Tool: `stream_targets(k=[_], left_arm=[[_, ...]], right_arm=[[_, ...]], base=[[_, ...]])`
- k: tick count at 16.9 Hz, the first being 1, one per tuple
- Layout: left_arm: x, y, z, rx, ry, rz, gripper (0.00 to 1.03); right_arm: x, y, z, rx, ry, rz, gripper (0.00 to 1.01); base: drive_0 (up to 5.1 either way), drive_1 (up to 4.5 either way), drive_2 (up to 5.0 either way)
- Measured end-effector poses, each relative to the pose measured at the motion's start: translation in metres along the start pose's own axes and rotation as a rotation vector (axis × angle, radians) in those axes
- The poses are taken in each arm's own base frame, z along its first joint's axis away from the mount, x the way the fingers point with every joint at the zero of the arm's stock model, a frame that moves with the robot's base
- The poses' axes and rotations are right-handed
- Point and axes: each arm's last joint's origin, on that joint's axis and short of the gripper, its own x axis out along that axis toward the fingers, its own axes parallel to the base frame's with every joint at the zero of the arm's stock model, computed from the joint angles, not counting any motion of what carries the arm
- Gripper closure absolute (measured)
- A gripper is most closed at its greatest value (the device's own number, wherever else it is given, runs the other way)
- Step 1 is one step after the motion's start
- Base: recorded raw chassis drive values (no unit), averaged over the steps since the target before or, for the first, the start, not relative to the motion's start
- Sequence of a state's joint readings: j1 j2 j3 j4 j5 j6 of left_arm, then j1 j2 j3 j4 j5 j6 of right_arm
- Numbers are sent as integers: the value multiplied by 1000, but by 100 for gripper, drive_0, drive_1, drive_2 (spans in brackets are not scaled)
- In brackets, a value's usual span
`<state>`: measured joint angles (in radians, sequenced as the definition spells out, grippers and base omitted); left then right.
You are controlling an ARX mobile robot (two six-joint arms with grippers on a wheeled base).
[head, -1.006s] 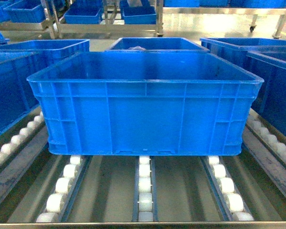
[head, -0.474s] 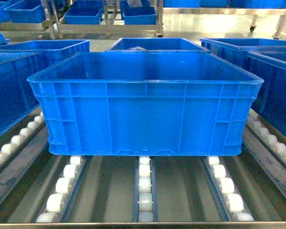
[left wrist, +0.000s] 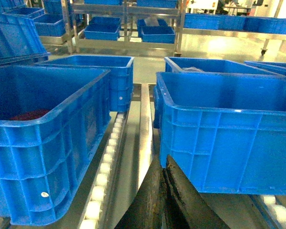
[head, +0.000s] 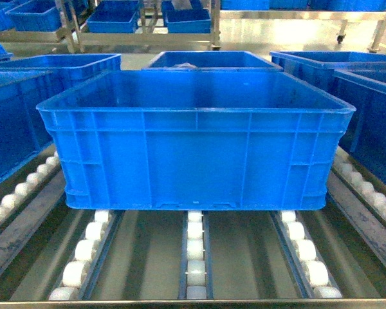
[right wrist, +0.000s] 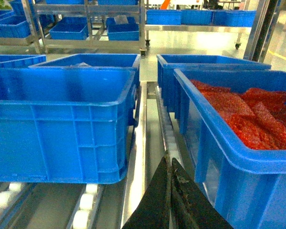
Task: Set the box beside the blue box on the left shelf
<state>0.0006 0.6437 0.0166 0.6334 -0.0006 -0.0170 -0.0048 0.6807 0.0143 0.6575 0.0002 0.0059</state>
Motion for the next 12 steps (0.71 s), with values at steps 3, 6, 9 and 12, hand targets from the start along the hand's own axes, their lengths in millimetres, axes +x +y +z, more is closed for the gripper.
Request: stream_targets(k=[3,6,9,12], left_arm=[[-9,0,3,0,-2,0,102],[-12,0,4,0,-8,0,102],[-18,0,4,0,-7,0,102],[-24,0,5,0,-10,0,102]], right_arm=[[-10,0,4,0,-11,0,100],[-13,0,5,0,-18,0,100],[-19,0,6,0,-19,0,100],[-26,0,6,0,-23,0,100]], base=[[0,0,0],[0,0,0],[0,0,0],[0,0,0]])
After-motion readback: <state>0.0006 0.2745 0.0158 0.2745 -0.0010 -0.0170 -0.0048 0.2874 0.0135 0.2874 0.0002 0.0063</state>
